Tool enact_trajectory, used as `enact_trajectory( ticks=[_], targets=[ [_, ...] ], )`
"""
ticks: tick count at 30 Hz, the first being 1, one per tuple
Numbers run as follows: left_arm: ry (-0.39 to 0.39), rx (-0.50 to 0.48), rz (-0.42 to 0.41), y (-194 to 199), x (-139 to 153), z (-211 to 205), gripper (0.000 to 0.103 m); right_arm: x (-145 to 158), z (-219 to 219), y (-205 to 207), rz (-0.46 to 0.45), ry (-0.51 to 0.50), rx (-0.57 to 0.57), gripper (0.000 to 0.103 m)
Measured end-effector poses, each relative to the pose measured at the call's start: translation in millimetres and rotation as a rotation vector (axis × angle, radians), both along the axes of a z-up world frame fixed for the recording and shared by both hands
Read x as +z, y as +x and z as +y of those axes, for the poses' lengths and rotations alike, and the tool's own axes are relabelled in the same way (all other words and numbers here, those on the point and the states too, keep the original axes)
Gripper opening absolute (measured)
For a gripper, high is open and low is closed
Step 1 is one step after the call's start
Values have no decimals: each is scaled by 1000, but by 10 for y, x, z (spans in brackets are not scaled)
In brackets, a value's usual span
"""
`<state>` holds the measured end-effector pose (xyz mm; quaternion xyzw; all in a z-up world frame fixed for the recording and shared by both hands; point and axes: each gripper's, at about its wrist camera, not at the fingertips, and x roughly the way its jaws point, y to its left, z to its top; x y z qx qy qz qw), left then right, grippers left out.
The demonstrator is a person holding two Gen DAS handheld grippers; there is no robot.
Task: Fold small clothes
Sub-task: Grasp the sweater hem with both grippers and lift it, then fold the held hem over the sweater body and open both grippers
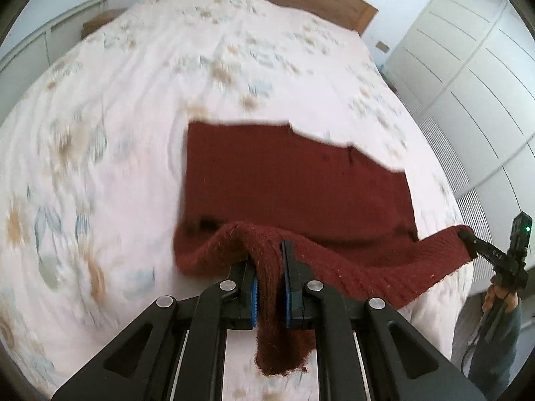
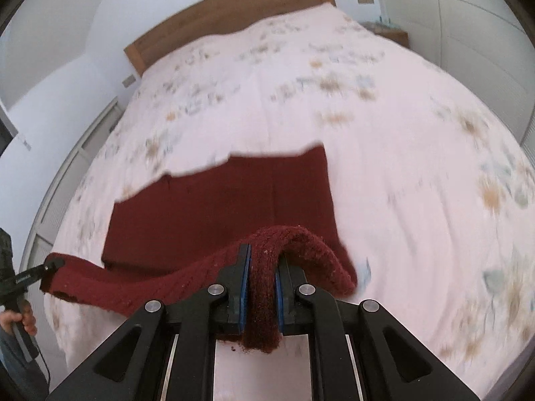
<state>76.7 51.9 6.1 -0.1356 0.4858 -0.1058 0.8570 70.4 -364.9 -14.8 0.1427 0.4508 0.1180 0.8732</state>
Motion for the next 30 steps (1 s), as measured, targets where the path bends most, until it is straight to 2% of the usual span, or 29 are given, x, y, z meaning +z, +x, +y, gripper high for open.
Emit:
enact_trajectory(
  ticks=[4,7,10,13,18,23,26,28,29,30],
  targets=[
    [67,14,-37,429,151,-47,9,166,-1,373,-34,-39,-7,12],
    [121,13,-32,773,125,-104,9,181,181,732,-26,-63,-12,12],
    [200,11,-5,1062,-120,-199,9,-20,389,1113,11,-112,-14,12],
    [286,9,63,1266,-516,-260,9,-321,470,1322,74,-144,-13,12],
    [336,54,153,1487,-1073,-278,10,-827,519,1527,185,-174,-24,15],
    [369,69,171,1516,-1155,-269,12,-950,489,1551,202,-149,-35,16],
    [369,64,194,1540,-1103,-269,19,-875,485,1542,189,-171,-40,30],
    [339,67,216,1573,-1077,-249,31,-788,491,1522,175,-187,-44,48],
    [322,71,228,1588,-1059,-240,36,-728,494,1506,163,-194,-43,60],
    [308,74,230,1569,-1014,-250,43,-648,511,1478,140,-209,-38,65]
  ],
)
